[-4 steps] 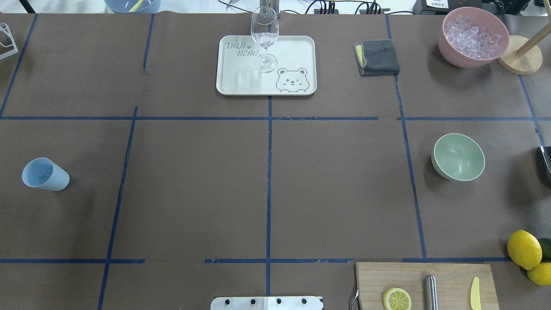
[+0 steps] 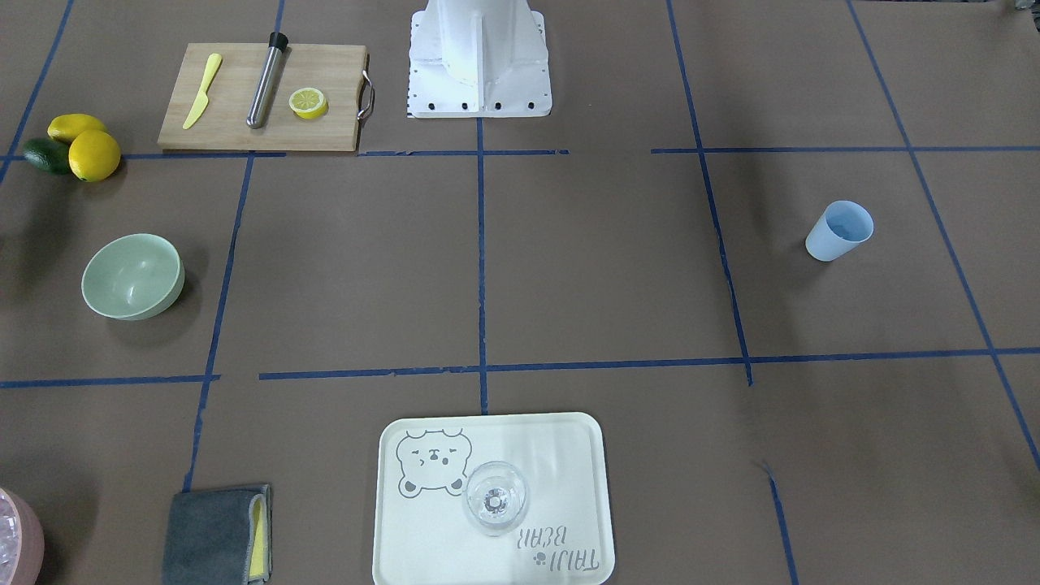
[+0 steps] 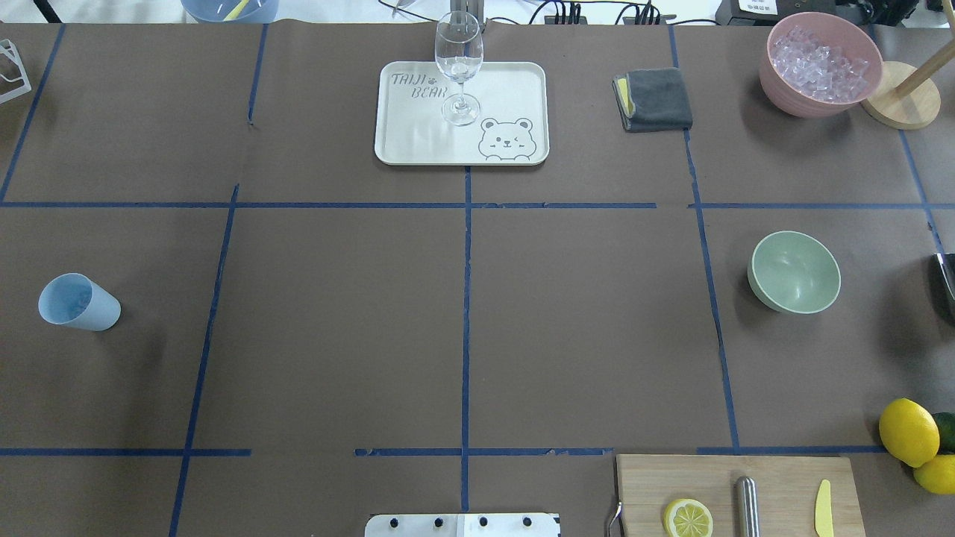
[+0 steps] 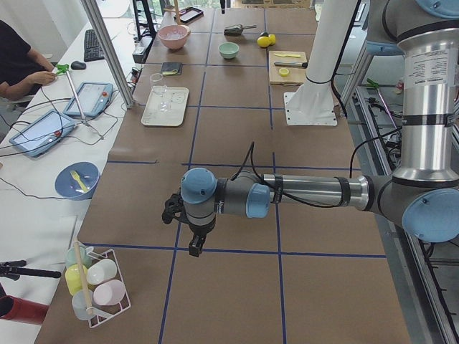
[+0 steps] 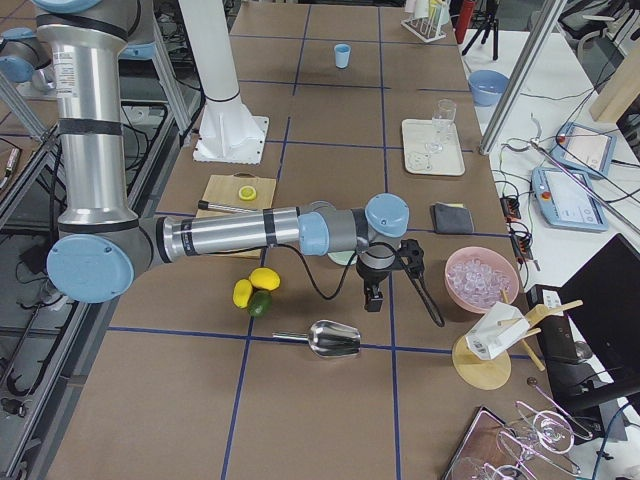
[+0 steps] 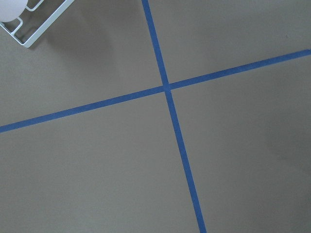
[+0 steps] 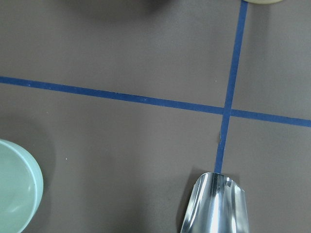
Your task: Pour ice into bowl
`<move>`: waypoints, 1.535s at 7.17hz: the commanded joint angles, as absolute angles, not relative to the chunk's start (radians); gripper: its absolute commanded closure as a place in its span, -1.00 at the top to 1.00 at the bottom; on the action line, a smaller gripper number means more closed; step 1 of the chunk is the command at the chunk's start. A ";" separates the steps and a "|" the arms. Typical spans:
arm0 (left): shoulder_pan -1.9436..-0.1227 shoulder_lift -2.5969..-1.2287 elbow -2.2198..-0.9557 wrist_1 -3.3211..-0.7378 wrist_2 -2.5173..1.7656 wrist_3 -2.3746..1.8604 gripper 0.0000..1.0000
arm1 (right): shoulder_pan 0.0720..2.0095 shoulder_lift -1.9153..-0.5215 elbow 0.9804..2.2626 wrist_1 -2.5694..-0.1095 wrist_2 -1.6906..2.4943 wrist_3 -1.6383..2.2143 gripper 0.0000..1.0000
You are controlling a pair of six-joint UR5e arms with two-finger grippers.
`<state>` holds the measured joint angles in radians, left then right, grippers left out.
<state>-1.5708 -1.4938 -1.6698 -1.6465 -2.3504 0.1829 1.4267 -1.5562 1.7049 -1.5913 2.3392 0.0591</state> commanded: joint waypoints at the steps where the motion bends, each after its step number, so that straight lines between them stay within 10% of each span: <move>1: -1.571 -1.493 -1.681 -1.647 -2.352 0.184 1.00 | 1.425 -1.551 1.701 -1.591 2.338 0.052 1.00; 11: -1.569 -1.476 -1.684 -1.697 -2.352 0.187 1.00 | 1.375 -1.592 1.671 -1.428 2.352 0.072 1.00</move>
<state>-1.5693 -1.4753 -1.6844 -1.6896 -2.3521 0.1900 1.3912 -1.5922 1.6706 -1.4401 2.3496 0.0661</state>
